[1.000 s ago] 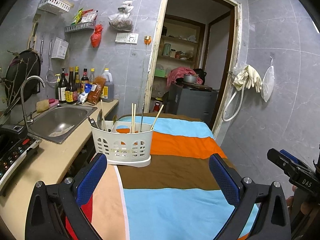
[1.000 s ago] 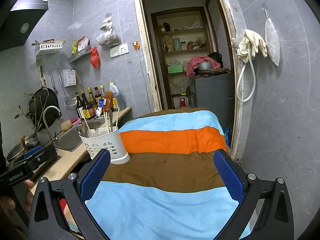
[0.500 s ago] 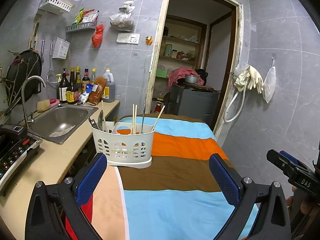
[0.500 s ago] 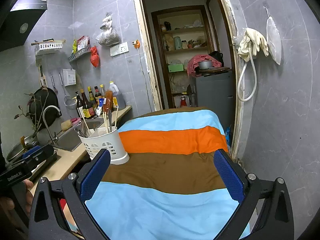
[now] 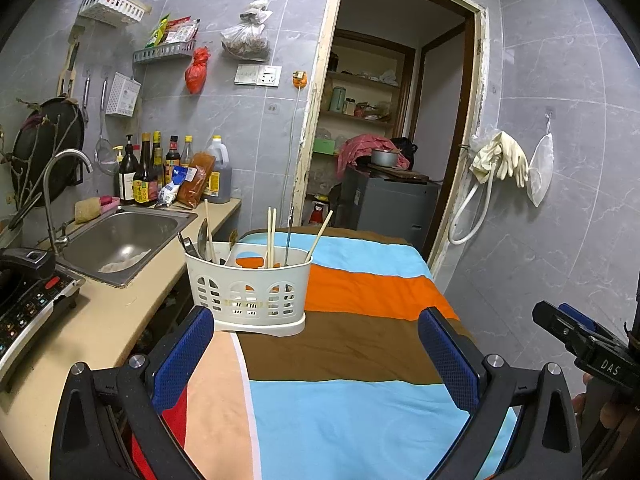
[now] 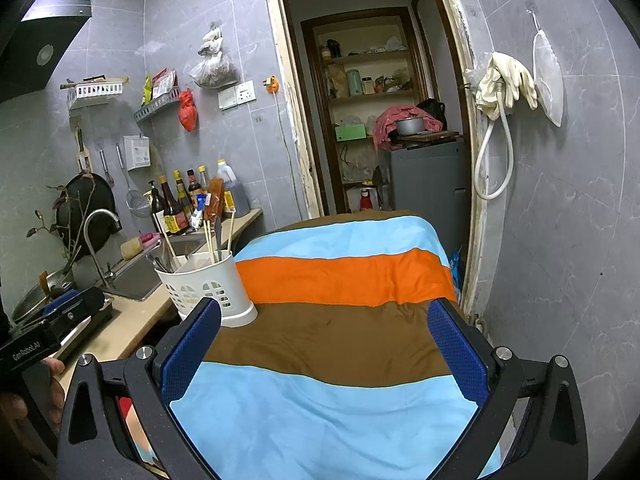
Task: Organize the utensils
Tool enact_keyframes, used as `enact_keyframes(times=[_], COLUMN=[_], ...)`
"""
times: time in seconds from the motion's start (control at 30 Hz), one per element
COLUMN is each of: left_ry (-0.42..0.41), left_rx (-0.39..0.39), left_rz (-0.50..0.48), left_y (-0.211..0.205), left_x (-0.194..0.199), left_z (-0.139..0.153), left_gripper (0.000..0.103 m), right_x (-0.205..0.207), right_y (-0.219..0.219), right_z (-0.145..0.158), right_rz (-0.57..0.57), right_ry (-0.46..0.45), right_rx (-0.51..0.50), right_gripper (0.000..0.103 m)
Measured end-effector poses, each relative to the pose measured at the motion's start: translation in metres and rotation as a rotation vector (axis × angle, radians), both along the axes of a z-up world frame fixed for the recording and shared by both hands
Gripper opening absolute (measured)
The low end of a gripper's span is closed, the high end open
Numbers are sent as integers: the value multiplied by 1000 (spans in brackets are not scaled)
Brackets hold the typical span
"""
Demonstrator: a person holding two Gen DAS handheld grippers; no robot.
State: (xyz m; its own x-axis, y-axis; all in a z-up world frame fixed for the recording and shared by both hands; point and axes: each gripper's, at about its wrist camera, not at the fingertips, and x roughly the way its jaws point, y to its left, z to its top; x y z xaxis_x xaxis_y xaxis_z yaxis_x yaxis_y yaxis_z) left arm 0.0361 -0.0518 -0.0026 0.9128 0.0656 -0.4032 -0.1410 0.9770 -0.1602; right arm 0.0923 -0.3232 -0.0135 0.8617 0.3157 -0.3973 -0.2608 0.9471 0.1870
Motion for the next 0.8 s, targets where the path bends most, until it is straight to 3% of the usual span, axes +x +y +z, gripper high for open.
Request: enact_keyframes(times=[0.13,0.8], left_ry=[-21,-14], left_rx=[-25,-5], left_rz=[18,30], left_y=[5,7], left_x=[-2,2], left_z=[1,-3], left_gripper=[102,102], right_x=[0,6], right_y=[0,0], right_z=[0,-12], right_rz=[-1,-1], right_ry=[0,22], right_rx=[-1,-1], right_gripper=[101,101])
